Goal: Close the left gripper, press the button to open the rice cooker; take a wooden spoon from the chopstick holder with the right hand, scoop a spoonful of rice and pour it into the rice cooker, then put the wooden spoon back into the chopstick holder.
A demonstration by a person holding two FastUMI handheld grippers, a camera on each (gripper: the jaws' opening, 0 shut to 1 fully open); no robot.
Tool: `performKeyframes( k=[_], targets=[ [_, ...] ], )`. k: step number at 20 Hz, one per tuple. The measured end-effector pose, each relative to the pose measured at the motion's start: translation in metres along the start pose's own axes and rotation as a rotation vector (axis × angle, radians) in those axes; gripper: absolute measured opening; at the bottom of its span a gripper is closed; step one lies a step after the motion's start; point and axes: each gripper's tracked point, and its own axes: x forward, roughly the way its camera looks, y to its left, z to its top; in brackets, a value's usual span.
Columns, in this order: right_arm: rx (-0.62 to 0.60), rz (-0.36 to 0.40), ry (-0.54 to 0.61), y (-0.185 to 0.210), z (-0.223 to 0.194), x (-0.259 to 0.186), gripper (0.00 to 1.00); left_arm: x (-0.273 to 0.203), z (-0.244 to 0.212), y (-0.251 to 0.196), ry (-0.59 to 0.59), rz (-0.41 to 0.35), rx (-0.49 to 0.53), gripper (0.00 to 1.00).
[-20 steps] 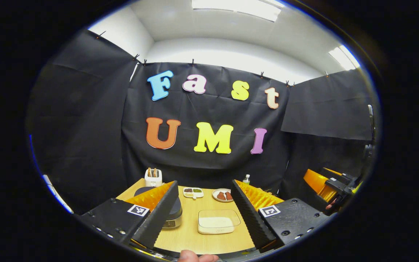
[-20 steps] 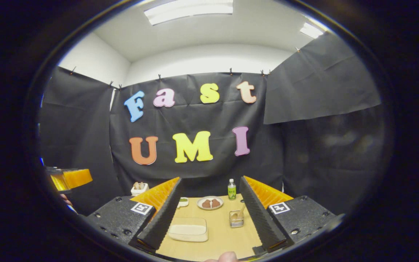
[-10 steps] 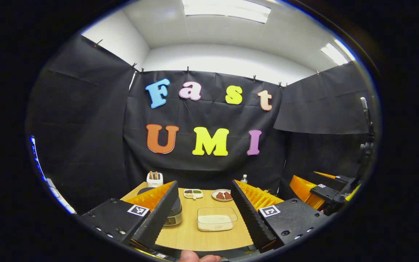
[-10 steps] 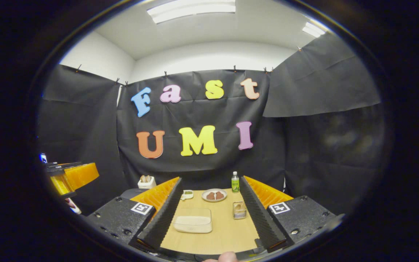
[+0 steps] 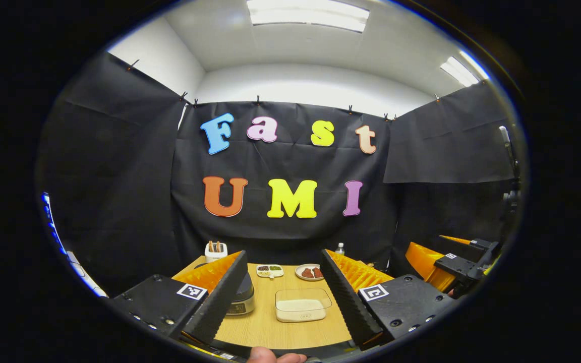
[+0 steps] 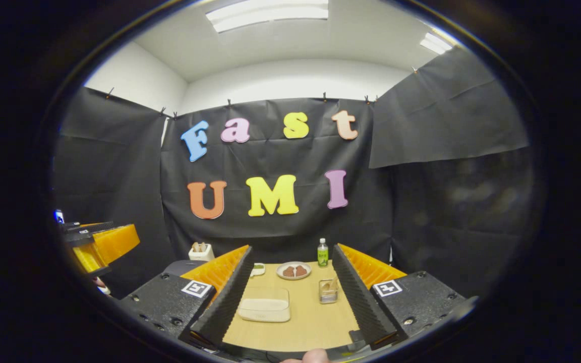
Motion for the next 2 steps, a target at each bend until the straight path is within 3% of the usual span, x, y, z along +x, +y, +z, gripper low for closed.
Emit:
performKeyframes(
  k=[2],
  targets=[
    [-0.004, 0.003, 0.003, 0.0028, 0.0001, 0.0000, 1.00, 0.0002, 0.0007, 0.0012, 0.001, 0.002, 0.007, 0.94]
  ],
)
